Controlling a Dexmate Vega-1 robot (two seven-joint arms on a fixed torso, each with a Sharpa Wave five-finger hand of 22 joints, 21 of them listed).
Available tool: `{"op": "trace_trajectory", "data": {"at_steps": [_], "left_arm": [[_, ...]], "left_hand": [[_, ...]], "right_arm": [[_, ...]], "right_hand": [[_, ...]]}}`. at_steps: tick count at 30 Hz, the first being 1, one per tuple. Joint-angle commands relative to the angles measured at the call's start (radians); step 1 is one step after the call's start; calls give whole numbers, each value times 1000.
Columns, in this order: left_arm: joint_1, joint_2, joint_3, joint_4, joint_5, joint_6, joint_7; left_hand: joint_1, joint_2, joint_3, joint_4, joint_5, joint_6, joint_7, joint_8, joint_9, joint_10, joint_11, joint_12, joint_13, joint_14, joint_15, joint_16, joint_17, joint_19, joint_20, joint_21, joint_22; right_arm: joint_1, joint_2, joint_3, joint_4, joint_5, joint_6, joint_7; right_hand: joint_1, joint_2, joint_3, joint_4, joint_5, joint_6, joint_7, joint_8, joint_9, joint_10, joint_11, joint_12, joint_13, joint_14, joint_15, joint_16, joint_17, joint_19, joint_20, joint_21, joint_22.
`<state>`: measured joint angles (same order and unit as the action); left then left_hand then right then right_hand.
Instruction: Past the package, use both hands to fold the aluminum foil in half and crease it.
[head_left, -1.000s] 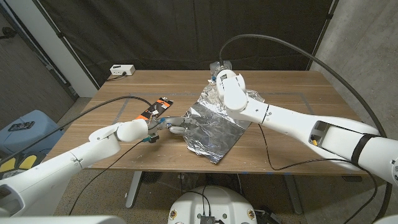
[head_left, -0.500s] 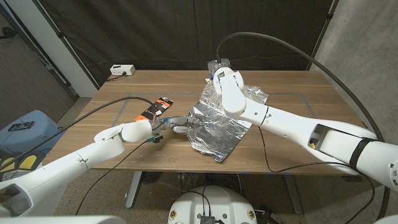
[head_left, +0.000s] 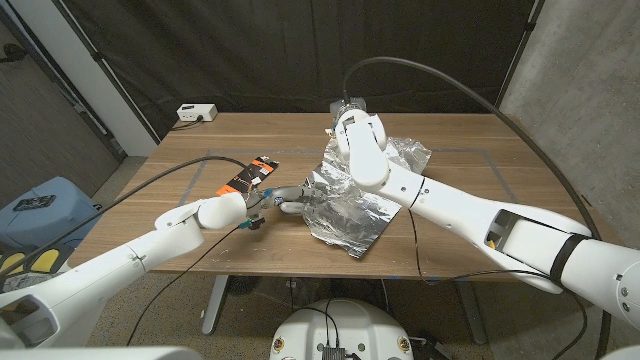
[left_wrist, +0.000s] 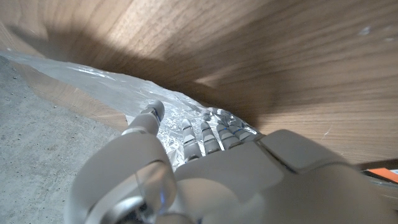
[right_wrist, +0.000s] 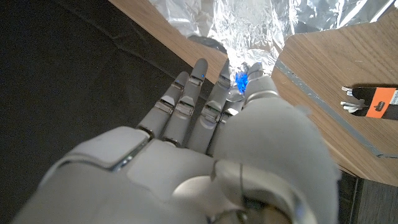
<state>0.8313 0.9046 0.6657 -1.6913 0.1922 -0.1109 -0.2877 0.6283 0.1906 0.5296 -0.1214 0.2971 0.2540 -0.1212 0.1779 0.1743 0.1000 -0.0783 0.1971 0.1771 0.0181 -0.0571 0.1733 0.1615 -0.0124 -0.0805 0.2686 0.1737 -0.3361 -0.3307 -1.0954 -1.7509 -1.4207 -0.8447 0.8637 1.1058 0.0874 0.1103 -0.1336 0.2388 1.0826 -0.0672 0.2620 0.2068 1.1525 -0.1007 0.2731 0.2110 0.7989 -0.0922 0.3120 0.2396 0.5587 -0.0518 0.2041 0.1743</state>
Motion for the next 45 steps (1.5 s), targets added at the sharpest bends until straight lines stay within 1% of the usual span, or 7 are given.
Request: {"op": "trace_trajectory", "data": {"at_steps": [1, 11, 20, 21, 27, 35, 45], "left_arm": [[-14, -22, 0, 21, -14, 10, 24], [-27, -46, 13, 35, 6, 17, 54], [-44, -73, 33, 55, 26, 22, 72], [-43, -75, 33, 52, 29, 32, 76], [-42, -87, 39, 56, 32, 39, 93], [-43, -94, 43, 71, 21, 38, 102], [-40, -104, 41, 86, -6, 35, 113]], "left_hand": [[10, -3, 6, 1, 3, 7, 3, 6, 4, 1, 9, 0, 1, 1, 2, 6, 5, 96, 87, 2, 7], [10, -3, 6, 2, 3, 11, 9, 6, 4, 6, 10, 2, 2, 5, 6, 7, 4, 101, 90, 1, 7], [9, -4, 5, 3, 3, 17, 15, 7, 4, 10, 12, 3, 2, 11, 10, 8, 4, 105, 90, 0, 7], [8, -4, 4, 3, 3, 17, 15, 7, 4, 10, 12, 3, 2, 11, 10, 8, 4, 105, 90, -1, 7], [8, -5, 4, 2, 3, 19, 17, 8, 4, 10, 12, 2, 2, 12, 10, 7, 4, 106, 90, -1, 7], [7, -5, 3, 3, 3, 20, 20, 7, 4, 11, 13, 2, 2, 15, 14, 7, 4, 109, 92, -2, 7], [7, -6, 2, 2, 3, 21, 21, 6, 4, 11, 13, 2, 2, 18, 17, 7, 4, 112, 93, -4, 8]], "right_arm": [[-40, 67, 46, 46, -90, 22, 74], [-57, 108, 60, 68, -161, 39, 119], [-72, 123, 75, 27, -241, 91, 164], [-74, 127, 77, 24, -252, 97, 171], [-89, 160, 92, 16, -299, 133, 204], [-103, 215, 99, 57, -318, 161, 216], [-103, 246, 102, 120, -295, 157, 215]], "right_hand": [[11, 3, -9, -2, -6, 2, 13, -4, 2, 4, 16, 2, 5, 4, -110, 2, 2, 7, -48, 8, 5], [17, 5, -11, -4, -10, -2, 26, -11, 2, -5, 26, 1, 8, 5, -99, 1, 2, 10, -40, 9, 5], [19, 9, -14, -3, -13, 2, 27, -15, 3, 1, 31, 10, 16, 6, -98, 2, 2, 11, -37, 9, 5], [19, 9, -15, -3, -14, 1, 29, -16, 3, 3, 36, 12, 17, 7, -96, 2, 2, 11, -36, 9, 5], [21, 11, -16, -3, -15, 2, 36, -19, 3, 6, 37, 17, 22, 4, -90, 1, 2, 13, -32, 10, 5], [22, 12, -18, -3, -18, -3, 40, -24, 3, 3, 47, 22, 29, 3, -86, 1, 3, 16, -28, 11, 6], [19, 14, -22, 0, -21, -11, 46, -31, 4, -4, 53, 26, 36, 1, -75, 0, 4, 19, -20, 12, 6]]}}
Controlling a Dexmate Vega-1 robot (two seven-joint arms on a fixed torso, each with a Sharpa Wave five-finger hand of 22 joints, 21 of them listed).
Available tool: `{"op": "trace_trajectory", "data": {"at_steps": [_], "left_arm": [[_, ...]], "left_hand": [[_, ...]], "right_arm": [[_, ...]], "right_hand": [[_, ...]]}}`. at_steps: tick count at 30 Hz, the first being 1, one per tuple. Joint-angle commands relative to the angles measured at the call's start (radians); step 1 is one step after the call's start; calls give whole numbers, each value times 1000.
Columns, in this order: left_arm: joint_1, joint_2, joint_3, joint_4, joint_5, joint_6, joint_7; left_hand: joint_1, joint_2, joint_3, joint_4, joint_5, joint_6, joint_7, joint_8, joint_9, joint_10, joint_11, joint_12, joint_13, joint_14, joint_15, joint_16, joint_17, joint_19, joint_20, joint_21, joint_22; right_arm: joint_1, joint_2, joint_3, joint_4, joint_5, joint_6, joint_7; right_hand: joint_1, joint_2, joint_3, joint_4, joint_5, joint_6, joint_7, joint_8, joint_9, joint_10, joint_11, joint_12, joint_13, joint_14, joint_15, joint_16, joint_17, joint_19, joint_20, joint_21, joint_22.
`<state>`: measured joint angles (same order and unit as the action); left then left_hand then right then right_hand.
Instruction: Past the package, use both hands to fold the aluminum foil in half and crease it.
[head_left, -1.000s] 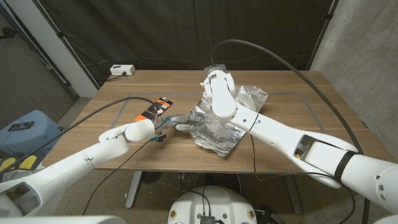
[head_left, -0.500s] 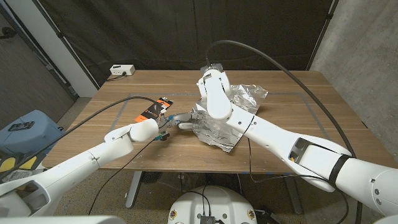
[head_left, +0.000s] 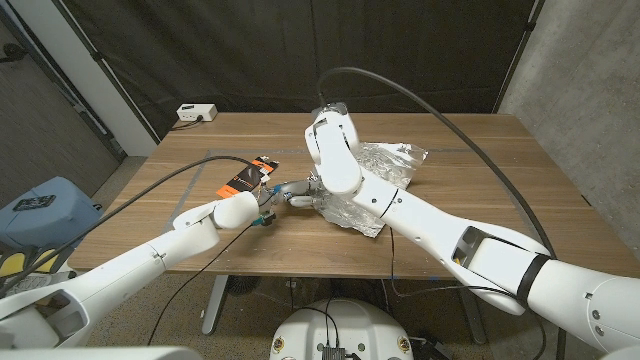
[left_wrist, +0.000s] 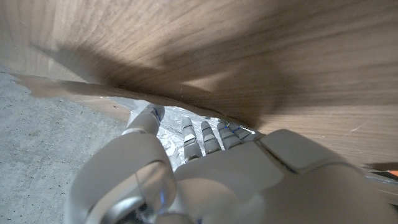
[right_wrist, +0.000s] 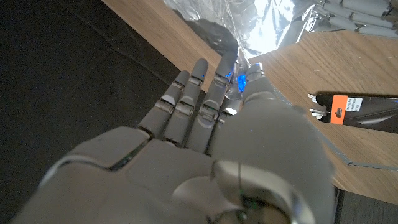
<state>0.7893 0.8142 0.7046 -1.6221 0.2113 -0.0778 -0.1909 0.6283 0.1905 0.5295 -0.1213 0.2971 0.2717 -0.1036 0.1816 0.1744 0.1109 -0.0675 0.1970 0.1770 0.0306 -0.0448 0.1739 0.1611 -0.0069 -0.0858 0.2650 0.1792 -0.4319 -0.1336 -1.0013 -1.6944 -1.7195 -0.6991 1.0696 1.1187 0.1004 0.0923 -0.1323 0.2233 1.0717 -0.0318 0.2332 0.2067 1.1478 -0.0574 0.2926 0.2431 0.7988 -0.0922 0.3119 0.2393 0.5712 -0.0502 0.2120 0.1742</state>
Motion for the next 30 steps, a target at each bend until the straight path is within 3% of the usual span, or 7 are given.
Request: {"op": "trace_trajectory", "data": {"at_steps": [1, 13, 30], "left_arm": [[1, -16, 2, 20, -28, 1, 16], [-18, -32, -4, 43, -48, -22, 34], [10, 24, -64, -107, -82, 20, 39]], "left_hand": [[7, -6, 2, 2, 3, 3, 2, 2, 4, 1, 2, 2, 2, 5, 5, 6, 4, 107, 98, -1, 2], [7, -6, 2, 1, 3, 4, 3, 1, 4, -1, 5, 1, 2, 7, 7, 6, 4, 109, 99, -3, 2], [4, -8, -2, 2, 2, 1, 8, -1, 4, -4, 7, -1, 3, 7, 9, 4, 4, 110, 101, -7, 3]], "right_arm": [[-6, 49, 8, 67, 8, 10, 7], [21, 53, -4, 92, 72, -4, 17], [56, 41, -33, 104, 122, -42, 29]], "right_hand": [[7, 2, -5, -1, -5, -1, 12, -3, 4, -1, 11, 7, 5, 0, -72, 0, 4, 7, -19, 4, 6], [-2, 4, -11, 5, -9, -21, 28, -16, 5, -11, 20, 8, 7, 0, -55, -2, 3, 15, -3, 6, 6], [-3, 8, -15, 6, -12, -25, 32, -20, 5, -18, 24, 8, 5, -9, -47, -6, 4, 20, 4, 7, 6]]}}
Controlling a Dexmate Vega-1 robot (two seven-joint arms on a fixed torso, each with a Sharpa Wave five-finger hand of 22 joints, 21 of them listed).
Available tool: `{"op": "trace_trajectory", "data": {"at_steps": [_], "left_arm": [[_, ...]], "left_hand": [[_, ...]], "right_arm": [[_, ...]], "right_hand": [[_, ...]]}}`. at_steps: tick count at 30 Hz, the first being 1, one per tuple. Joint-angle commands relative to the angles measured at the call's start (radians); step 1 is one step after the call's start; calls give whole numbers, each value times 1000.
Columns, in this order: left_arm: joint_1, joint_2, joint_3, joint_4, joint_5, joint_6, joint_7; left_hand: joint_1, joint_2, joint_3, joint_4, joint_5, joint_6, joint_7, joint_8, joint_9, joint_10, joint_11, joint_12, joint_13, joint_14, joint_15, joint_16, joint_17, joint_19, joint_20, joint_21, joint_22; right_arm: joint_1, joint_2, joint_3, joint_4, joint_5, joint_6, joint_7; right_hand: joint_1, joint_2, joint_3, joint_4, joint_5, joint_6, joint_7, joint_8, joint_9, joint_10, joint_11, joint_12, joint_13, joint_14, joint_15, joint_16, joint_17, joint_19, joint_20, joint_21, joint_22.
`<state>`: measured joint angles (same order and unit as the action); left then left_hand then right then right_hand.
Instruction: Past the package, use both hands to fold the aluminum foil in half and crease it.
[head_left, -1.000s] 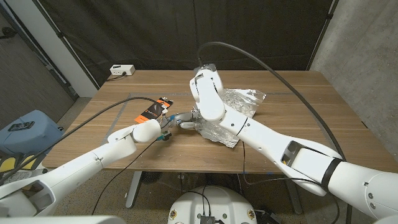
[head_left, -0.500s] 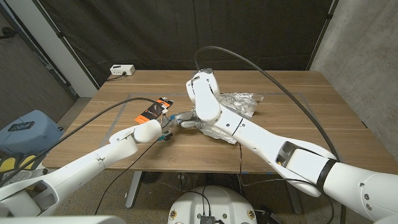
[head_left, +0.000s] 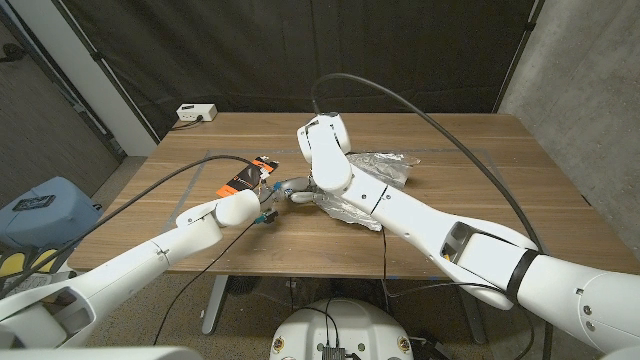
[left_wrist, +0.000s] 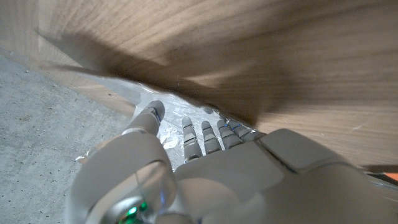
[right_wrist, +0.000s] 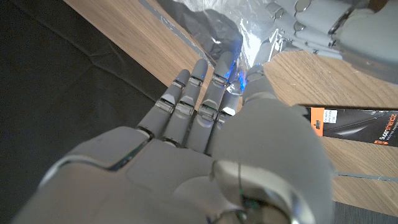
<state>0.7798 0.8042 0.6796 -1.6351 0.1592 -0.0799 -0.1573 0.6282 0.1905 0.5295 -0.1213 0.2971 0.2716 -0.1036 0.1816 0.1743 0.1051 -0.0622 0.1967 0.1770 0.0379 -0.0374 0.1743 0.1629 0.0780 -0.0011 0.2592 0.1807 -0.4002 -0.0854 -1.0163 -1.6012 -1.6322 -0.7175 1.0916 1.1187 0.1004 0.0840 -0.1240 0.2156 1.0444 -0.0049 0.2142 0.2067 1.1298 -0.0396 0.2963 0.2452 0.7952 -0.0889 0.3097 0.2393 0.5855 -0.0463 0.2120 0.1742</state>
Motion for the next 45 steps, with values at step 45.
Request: {"op": "trace_trajectory", "data": {"at_steps": [45], "left_arm": [[240, 193, -238, -339, -202, 88, 104]], "left_hand": [[-7, -2, -8, 11, -5, -1, 17, -1, 5, 6, 15, 0, 3, 7, 12, 5, 4, 32, 26, -10, 2]], "right_arm": [[134, -29, -114, 140, 241, -184, -5]], "right_hand": [[-176, -13, -86, 80, -8, -104, 54, -26, 2, -108, 57, -40, -15, -31, 7, -44, -15, -17, 43, -6, 5]]}}
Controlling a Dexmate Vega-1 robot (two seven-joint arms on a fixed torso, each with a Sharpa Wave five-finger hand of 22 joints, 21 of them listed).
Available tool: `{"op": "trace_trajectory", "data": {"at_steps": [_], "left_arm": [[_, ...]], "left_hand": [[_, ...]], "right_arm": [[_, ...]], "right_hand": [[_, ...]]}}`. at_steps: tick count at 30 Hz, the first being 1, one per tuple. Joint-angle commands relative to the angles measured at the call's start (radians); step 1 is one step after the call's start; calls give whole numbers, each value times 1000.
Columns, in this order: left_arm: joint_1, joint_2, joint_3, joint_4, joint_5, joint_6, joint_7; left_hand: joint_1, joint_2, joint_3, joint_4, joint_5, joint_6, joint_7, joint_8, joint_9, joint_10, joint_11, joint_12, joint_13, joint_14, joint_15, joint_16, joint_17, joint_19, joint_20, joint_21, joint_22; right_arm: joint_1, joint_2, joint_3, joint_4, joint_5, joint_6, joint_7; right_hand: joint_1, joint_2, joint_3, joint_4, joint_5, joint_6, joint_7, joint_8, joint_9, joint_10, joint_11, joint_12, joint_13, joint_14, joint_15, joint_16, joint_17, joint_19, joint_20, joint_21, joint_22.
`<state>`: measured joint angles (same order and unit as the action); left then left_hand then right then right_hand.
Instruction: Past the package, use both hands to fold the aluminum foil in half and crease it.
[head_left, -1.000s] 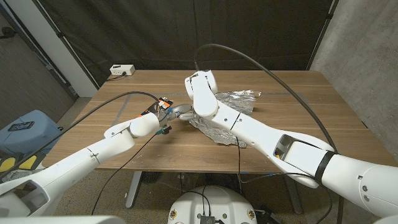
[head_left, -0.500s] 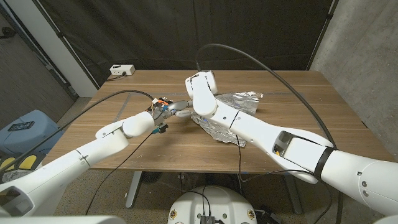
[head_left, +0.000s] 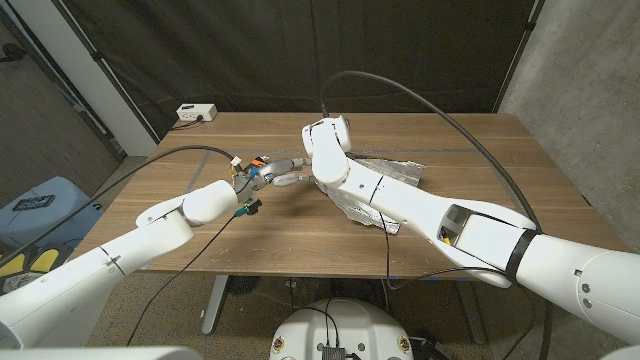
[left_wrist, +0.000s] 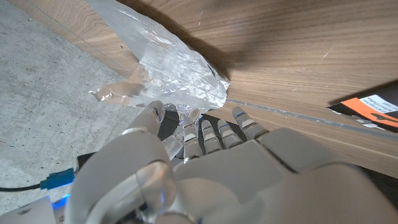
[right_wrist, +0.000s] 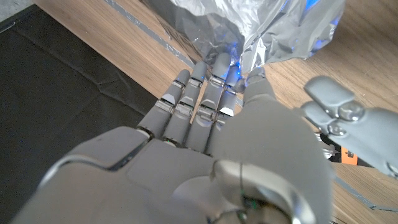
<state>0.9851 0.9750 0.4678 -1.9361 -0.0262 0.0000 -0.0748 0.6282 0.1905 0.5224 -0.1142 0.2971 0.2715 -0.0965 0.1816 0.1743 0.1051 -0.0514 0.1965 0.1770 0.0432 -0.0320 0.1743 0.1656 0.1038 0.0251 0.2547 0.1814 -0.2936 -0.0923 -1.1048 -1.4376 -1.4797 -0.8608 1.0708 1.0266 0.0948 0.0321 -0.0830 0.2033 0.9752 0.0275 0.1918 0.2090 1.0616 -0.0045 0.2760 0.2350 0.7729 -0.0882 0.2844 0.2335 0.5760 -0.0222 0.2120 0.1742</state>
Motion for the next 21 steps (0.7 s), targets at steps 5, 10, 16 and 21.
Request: {"op": "trace_trajectory", "data": {"at_steps": [5, 10, 16, 21], "left_arm": [[40, 25, -27, -47, -17, 12, 21], [44, 29, -30, -52, -16, 9, 23], [47, 31, -32, -50, -12, -1, 26], [44, 21, -25, -31, 21, -30, 48]], "left_hand": [[-6, -1, 0, 4, -5, 0, 10, -1, 5, 5, 3, 0, 3, 2, 7, 5, 1, 7, 0, -6, 1], [-6, 0, 1, 4, -6, -1, 10, -1, 5, 6, 6, 1, 3, 2, 9, 5, 1, 8, 1, -8, 1], [-5, 0, 2, 4, -6, -1, 9, -1, 5, 7, 6, 1, 3, 4, 8, 5, 1, 8, 1, -9, 1], [-5, 0, 3, 4, -7, 5, 5, 1, 5, 19, 0, 5, 3, 12, 5, 8, 1, 11, 1, -9, 1]], "right_arm": [[36, -35, -34, -60, 123, -58, 22], [48, -41, -38, -81, 169, -70, 14], [62, -45, -44, -99, 240, -83, -6], [83, -53, -52, -103, 313, -99, -18]], "right_hand": [[-219, -10, -89, 111, 22, -78, 55, -2, -5, -76, 37, -38, -6, -29, 39, -45, -17, -28, 34, -12, 6], [-302, 0, -121, 161, 41, -100, 80, 0, -7, -94, 58, -50, -10, -33, 61, -52, -17, -32, 51, -11, 6], [-323, 16, -124, 176, 49, -105, 83, 1, -7, -95, 60, -52, -11, -36, 67, -55, -17, -29, 58, -10, 6], [-331, 28, -124, 184, 54, -103, 83, 4, -7, -88, 62, -50, -11, -34, 68, -55, -17, -26, 61, -8, 5]]}}
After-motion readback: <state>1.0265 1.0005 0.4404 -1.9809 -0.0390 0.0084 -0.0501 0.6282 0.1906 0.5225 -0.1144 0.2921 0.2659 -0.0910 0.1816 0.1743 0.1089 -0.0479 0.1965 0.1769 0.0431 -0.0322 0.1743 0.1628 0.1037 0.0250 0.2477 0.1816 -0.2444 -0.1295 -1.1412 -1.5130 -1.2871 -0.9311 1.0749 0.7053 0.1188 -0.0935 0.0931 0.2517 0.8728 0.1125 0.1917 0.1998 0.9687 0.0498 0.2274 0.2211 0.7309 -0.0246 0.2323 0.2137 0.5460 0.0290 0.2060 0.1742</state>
